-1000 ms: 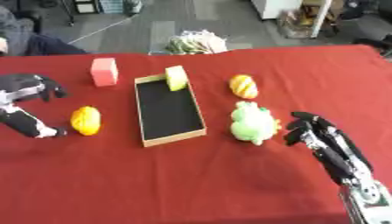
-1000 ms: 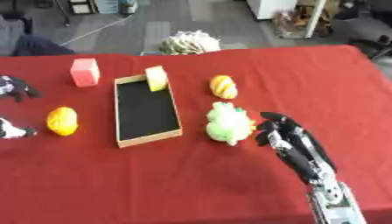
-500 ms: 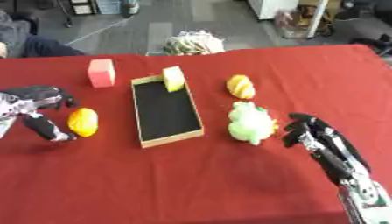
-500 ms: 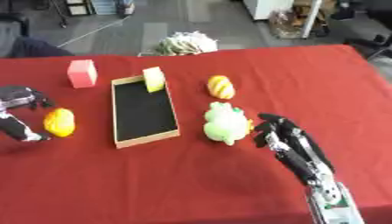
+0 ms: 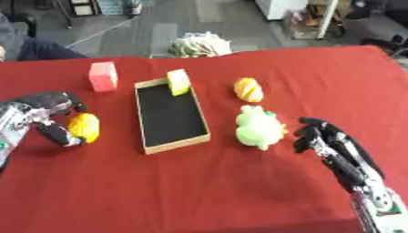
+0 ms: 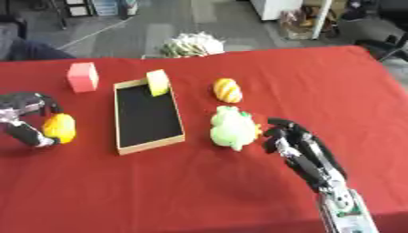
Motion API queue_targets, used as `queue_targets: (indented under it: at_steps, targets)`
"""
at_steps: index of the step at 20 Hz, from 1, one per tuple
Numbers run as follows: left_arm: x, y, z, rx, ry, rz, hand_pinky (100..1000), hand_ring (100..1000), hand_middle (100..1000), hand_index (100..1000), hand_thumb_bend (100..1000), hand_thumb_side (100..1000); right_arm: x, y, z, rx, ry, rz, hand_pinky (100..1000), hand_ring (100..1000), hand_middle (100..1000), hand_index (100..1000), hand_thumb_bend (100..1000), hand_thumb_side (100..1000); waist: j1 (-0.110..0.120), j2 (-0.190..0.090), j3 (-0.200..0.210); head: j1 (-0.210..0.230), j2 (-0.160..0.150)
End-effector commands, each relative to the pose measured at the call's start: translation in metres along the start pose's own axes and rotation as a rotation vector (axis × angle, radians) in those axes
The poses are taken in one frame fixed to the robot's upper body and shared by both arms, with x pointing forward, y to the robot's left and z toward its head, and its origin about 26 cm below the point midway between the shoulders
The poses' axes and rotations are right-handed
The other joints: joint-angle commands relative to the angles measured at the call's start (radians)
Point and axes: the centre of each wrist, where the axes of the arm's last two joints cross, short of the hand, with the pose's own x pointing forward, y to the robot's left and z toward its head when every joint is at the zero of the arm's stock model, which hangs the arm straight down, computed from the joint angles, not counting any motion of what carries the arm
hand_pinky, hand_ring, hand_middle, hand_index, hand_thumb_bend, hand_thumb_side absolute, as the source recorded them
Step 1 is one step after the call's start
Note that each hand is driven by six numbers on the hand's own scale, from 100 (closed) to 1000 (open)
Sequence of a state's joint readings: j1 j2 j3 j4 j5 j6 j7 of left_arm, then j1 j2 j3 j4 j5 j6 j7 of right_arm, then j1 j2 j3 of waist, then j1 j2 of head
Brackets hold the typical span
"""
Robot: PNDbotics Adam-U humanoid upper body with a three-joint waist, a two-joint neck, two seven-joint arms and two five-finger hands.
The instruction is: Pick up objects on the table and place them in the box.
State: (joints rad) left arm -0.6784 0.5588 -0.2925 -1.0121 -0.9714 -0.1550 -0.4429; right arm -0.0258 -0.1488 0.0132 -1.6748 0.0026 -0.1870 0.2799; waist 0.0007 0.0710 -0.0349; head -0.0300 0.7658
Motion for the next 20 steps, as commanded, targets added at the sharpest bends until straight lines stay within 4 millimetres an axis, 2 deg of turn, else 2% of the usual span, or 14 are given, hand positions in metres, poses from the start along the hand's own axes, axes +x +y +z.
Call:
queue_targets:
  at_steps: [1, 3, 6, 8, 13, 20]
  targets:
    - [-0.007, 0.009, 0.003, 0.077, 0.022, -0.020, 724, 607, 620, 759, 386, 283, 0.004, -0.003, -0.003, 0.009, -0.016, 0.014, 555, 581, 609, 819, 100, 541, 0.005, -0.026, -0.001, -0.004, 0.004]
    - [-0.008, 0.009, 0.003, 0.127, 0.023, -0.015, 665, 535, 534, 691, 312, 254, 0.004, -0.003, -0.003, 0.007, -0.016, 0.014, 555, 581, 609, 819, 100, 541, 0.005, -0.026, -0.001, -0.005, 0.004]
    - [-0.008, 0.021, 0.008, 0.237, 0.016, 0.005, 623, 492, 482, 644, 251, 226, 0.004, -0.004, -0.003, 0.004, -0.014, 0.014, 555, 581, 609, 819, 100, 541, 0.005, -0.026, -0.001, -0.009, 0.004]
    - [-0.006, 0.035, 0.013, 0.317, 0.004, 0.021, 625, 489, 476, 639, 221, 211, 0.004, -0.004, -0.002, 0.005, -0.014, 0.015, 555, 581, 609, 819, 100, 541, 0.005, -0.027, -0.001, -0.009, 0.004]
    - [0.013, 0.068, 0.012, 0.408, -0.052, 0.030, 640, 498, 485, 650, 235, 209, 0.003, -0.002, -0.002, 0.011, -0.012, 0.011, 555, 581, 609, 819, 100, 543, 0.004, -0.027, -0.012, -0.008, 0.004]
    - [0.053, 0.084, -0.012, 0.404, -0.155, 0.005, 644, 501, 489, 654, 215, 210, 0.005, 0.000, -0.005, 0.019, -0.022, 0.005, 555, 581, 609, 819, 100, 545, -0.005, -0.015, -0.055, 0.004, 0.004]
